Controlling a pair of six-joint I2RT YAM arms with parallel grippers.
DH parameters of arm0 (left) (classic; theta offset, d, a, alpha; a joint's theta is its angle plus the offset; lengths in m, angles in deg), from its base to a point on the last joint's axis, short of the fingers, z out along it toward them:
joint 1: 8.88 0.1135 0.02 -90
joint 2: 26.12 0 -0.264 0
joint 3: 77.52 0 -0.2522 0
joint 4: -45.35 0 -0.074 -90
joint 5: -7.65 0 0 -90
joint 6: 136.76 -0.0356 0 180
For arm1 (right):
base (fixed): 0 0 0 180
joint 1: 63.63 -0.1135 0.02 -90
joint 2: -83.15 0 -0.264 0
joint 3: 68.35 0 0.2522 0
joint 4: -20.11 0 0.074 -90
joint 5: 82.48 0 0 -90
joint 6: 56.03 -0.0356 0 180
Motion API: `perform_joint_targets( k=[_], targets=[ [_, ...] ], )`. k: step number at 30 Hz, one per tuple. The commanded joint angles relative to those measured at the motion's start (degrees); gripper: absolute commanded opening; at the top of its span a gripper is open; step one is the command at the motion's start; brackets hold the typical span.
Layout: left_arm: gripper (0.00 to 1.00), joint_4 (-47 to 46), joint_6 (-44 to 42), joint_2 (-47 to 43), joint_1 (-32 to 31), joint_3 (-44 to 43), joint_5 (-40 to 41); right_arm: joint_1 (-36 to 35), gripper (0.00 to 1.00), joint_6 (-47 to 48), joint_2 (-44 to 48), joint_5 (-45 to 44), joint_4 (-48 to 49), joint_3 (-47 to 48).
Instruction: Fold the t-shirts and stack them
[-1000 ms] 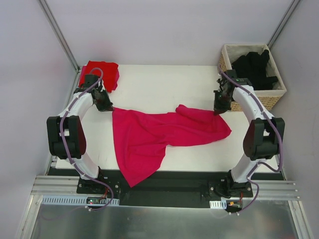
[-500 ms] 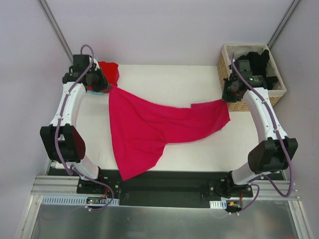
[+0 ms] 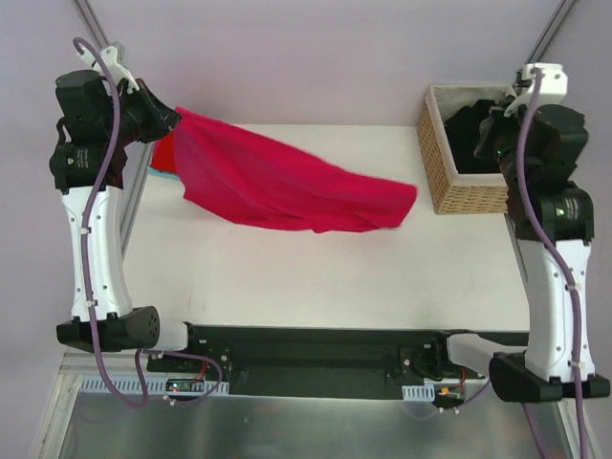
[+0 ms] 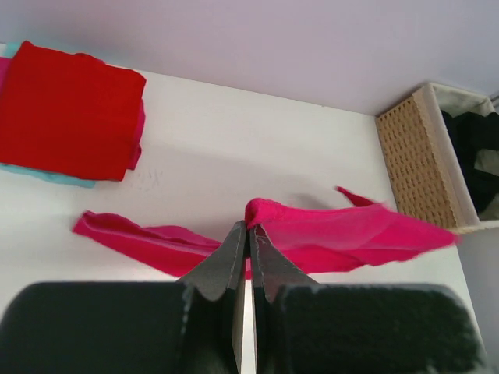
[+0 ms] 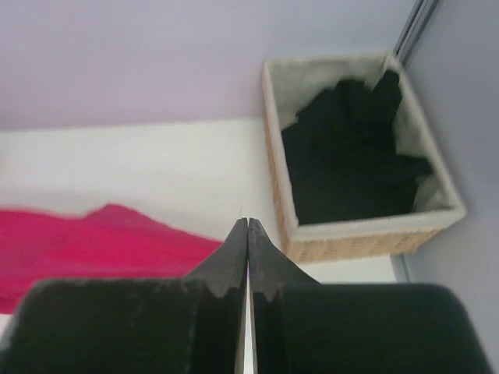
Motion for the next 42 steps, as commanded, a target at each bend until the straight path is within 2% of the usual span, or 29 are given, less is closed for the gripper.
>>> perform_joint_targets(
  k=[1, 7, 15, 18, 22, 30, 33, 36, 37, 42],
  targets=[
    [0.0, -0.2, 1.1, -4.2, 0.5, -1.4, -3.7, 0.1, 0.01, 3.7, 5.6, 1.4, 8.8, 5.5],
    [0.0, -0.3, -1.8, -11.3, 0.4, 6.6, -2.7, 0.1, 0.0, 2.3, 8.8, 4.4, 4.9, 3.8],
    [0.0, -2.0, 1.7, -13.7, 0.3, 18.2, -7.8, 0.1, 0.0, -1.6, 10.2, 9.6, 0.5, -12.5],
    [0.0, -3.8, 3.0, -14.9, 0.3, 24.1, -9.8, 0.1, 0.0, -3.7, 6.5, 15.8, -1.3, -16.4],
    [0.0, -6.6, 3.6, -17.3, 0.4, 35.8, -9.1, 0.0, 0.0, -6.2, -4.6, 20.3, -4.1, -19.3],
    [0.0, -9.1, 6.5, -19.8, 0.3, 53.2, -7.0, -1.9, 0.01, -6.7, -26.6, 29.7, -6.3, -10.7],
    [0.0, -9.3, 6.6, -20.3, 0.3, 57.0, -5.9, -3.7, 0.04, -6.3, -35.6, 32.2, -7.6, -4.9],
    [0.0, -9.3, 6.5, -20.1, 0.3, 58.5, -4.9, -5.6, 0.17, -6.2, -41.4, 34.3, -7.7, 0.2],
    [0.0, -9.3, 6.5, -19.7, 0.3, 58.6, -4.9, -6.1, 0.25, -6.4, -42.5, 34.9, -7.8, 1.0],
    [0.0, -9.6, 6.1, -16.4, 0.3, 57.7, -4.9, -7.2, 0.38, -8.3, -47.1, 37.3, -5.8, 2.8]
  ],
)
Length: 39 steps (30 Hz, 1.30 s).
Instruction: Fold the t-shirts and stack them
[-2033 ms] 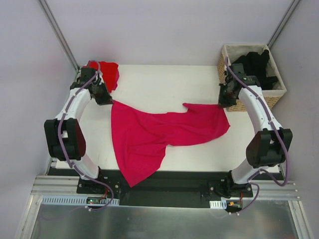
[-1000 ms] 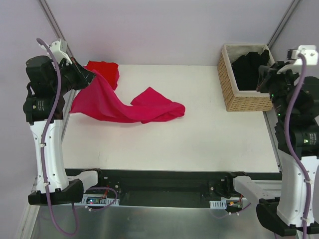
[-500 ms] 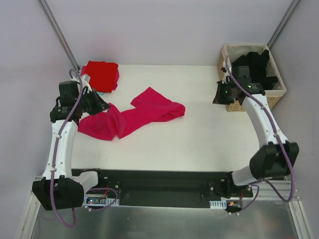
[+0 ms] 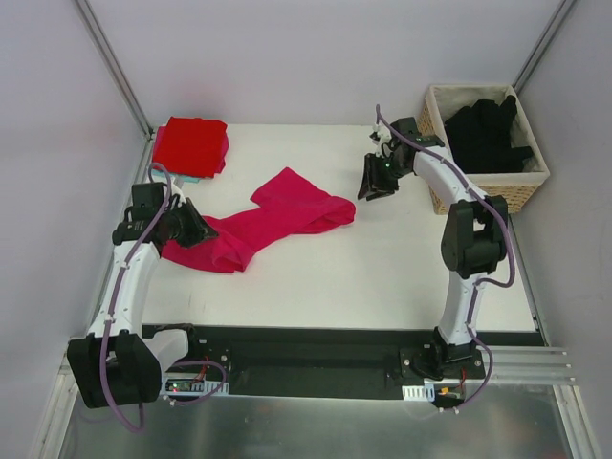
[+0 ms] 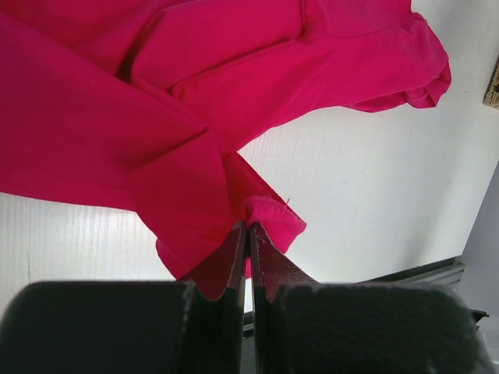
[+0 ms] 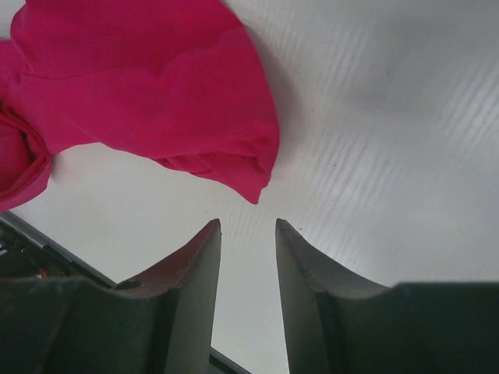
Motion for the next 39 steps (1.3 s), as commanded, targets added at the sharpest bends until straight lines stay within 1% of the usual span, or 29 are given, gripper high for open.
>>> perform_joint_targets(
  k=[1, 7, 11, 18, 29, 35, 38, 39],
  targets=[
    [0.0, -2.2, 0.4, 2.0, 0.3, -1.3, 1.0, -0.6, 0.41, -1.7, -2.4, 4.4, 0.6, 2.4],
    [0.0, -2.1, -0.2, 4.2, 0.3, -2.5, 0.4, -0.6, 0.43, -1.5, -3.2, 4.5, 0.5, 0.5],
    [0.0, -2.2, -0.4, 4.0, 0.3, -3.4, -0.5, -0.6, 0.43, -1.6, -3.2, 3.9, 0.7, 0.1],
    [0.0, -1.6, -0.7, 3.3, 0.4, -5.0, -1.6, -1.0, 0.43, -4.4, -5.6, 5.4, 4.5, -0.4],
    [0.0, 0.7, -1.7, 2.4, 0.3, -5.8, -2.5, -2.1, 0.42, -6.2, -8.5, 4.8, 4.3, -0.5],
    [0.0, 1.2, -1.7, 2.1, 0.3, -7.1, -2.3, -2.8, 0.35, -6.8, -11.0, 5.8, 3.9, 1.3],
    [0.0, 1.4, -1.6, 1.9, 0.3, -7.4, -2.4, -3.2, 0.25, -6.7, -11.4, 6.1, 3.9, 1.8],
    [0.0, 1.5, -1.6, 1.7, 0.3, -7.4, -2.4, -3.3, 0.19, -6.8, -11.3, 6.1, 4.0, 1.8]
  ],
)
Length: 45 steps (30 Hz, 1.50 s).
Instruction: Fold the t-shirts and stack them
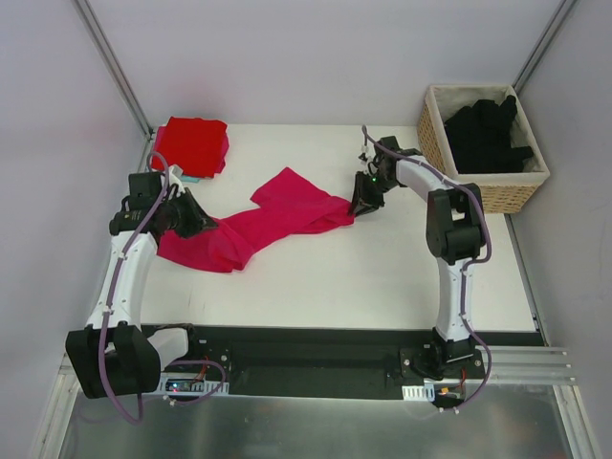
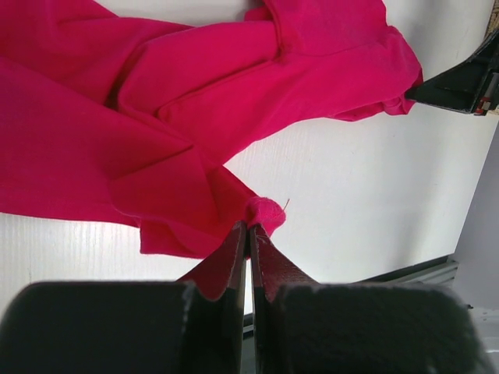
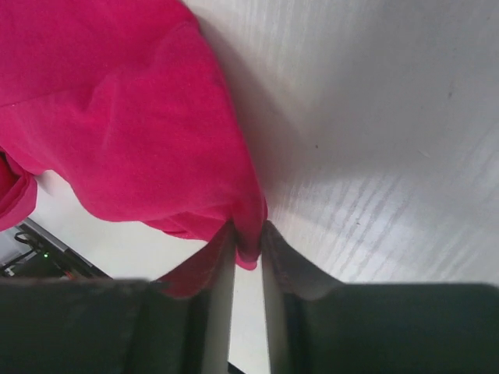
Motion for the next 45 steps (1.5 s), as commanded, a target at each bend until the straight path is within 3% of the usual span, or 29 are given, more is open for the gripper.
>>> perform_joint_targets(
  k=[1, 3, 6, 9, 13, 16, 22, 28, 32, 38, 45],
  targets=[
    [0.0, 0.8, -0.8, -2.0, 0.3, -2.4, -1.3, -1.0, 0.15, -0.6, 0.3, 1.4, -0.2, 2.5],
    [0.0, 0.7, -0.7, -1.9, 0.3, -3.0, -1.3, -1.1, 0.05, -0.6, 2.6, 0.2, -0.2, 2.1],
    [0.0, 0.8, -0.1, -2.0, 0.3, -5.7, -1.6, -1.1, 0.0, 0.5, 9.0, -5.9, -0.5, 2.0],
    [0.0, 0.7, 0.7, -2.1, 0.4, -11.0, -1.8, -1.1, 0.01, 3.6, 16.0, -15.6, -1.1, 2.6],
    [0.0, 0.8, 1.7, -2.2, 0.4, -18.7, -1.2, -1.1, 0.01, 8.2, 32.2, -31.1, 2.9, 1.1],
    [0.0, 0.7, 2.8, -2.6, 0.3, -23.5, 1.0, -1.1, 0.0, 12.3, 38.5, -36.8, 7.3, 1.2],
    [0.0, 0.8, 4.1, -2.4, 0.4, -29.6, 1.9, -1.2, 0.01, 19.6, 46.6, -38.2, 10.8, 5.0],
    [0.0, 2.2, 3.5, -2.9, 0.4, -36.3, 6.6, -1.1, 0.01, 26.3, 57.1, -43.8, 22.5, -0.8],
    [0.0, 4.9, 2.6, -1.9, 0.4, -43.7, 10.4, -1.1, 0.0, 30.4, 59.7, -47.3, 22.8, 0.0],
    [0.0, 9.4, 1.8, -2.5, 0.4, -51.2, 21.0, -1.0, 0.0, 32.6, 64.0, -51.4, 23.0, -0.6],
    [0.0, 12.5, 1.2, -9.3, 0.3, -52.3, 32.9, -0.8, 0.01, 34.3, 70.9, -51.5, 23.1, 2.2]
  ],
)
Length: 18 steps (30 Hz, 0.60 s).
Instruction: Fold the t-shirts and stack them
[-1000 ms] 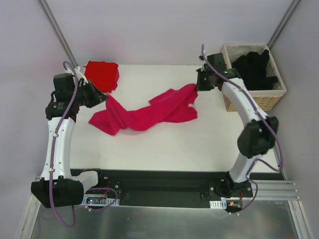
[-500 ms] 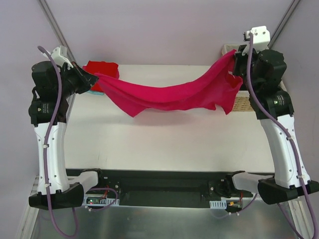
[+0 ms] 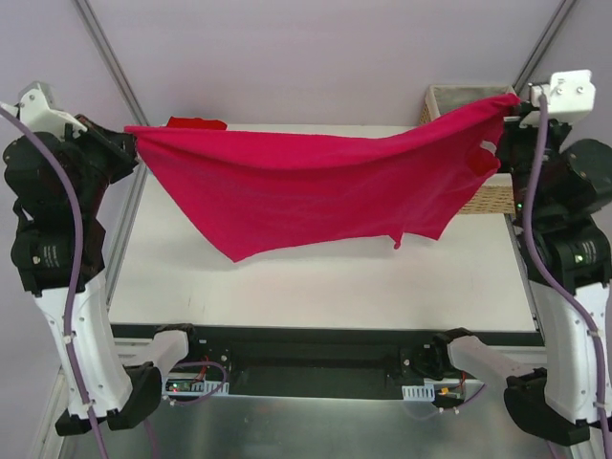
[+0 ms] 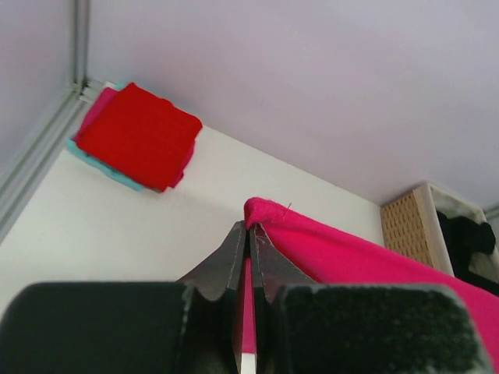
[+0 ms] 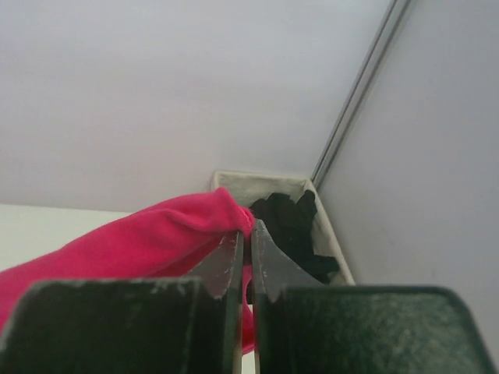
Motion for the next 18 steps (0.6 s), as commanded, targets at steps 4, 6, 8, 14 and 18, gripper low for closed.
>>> perform_joint_targets(
  k=[4, 6, 8, 14, 18],
  targets=[
    [0.0, 1.5, -2.9, -9.5, 0.0, -1.0, 12.2, 0.4, 0.02, 3.6, 8.8, 0.3, 3.7, 6.4],
    [0.0, 1.3, -4.1, -12.4, 0.1, -0.5, 13.7, 0.4, 0.02, 2.4, 11.4, 2.1, 1.1, 6.8],
    [0.0, 1.3, -5.5, -14.0, 0.0, -1.6, 14.1, 0.4, 0.02, 0.1, 13.4, 3.1, -2.3, 7.6],
    [0.0, 2.0, -12.5, -18.2, 0.1, -8.4, 13.2, 0.5, 0.02, -6.3, 18.9, -0.3, -19.4, 10.8],
    [0.0, 5.6, -13.0, -17.9, -0.1, -8.7, 13.0, 0.6, 0.02, -11.6, 19.0, 1.2, -26.6, 13.1]
  ],
)
